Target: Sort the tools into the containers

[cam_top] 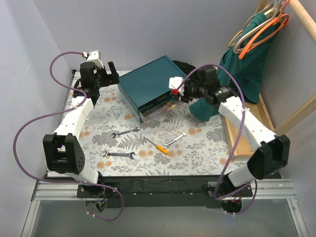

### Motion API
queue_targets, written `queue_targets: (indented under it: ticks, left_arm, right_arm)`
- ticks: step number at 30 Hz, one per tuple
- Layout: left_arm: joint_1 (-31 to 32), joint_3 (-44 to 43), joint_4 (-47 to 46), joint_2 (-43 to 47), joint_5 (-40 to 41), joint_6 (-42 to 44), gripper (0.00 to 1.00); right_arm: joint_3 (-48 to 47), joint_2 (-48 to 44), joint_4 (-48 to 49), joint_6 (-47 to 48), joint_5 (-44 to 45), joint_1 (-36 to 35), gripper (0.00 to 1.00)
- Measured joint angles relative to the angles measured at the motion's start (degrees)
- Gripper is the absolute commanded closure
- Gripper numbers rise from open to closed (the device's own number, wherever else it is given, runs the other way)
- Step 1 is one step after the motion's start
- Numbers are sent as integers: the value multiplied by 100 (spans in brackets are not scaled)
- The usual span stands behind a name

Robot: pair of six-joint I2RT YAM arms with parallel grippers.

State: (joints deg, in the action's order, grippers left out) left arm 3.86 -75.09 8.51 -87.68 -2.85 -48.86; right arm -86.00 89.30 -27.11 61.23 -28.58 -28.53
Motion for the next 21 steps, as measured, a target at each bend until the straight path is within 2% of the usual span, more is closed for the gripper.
queue_targets:
  ticks: [5,10,15,21]
  left_arm:
    - [2,-2,9,-44,109,-149,2]
    - [24,20,48,-87,332,-330,2]
    - [70,153,76,-85,372,-413,2]
    - [87,446,125,-81,391,-435,2]
  right_arm:
    - [1969,-1300,1040,-1971,-229,-79,42]
    - [3364,-1628,1617,-2796,-291,-487,40]
    - [3713,-1261,1891,-3101,-168,-1047,41]
    - [3818,-428,2761,-3475,247,-1558,43]
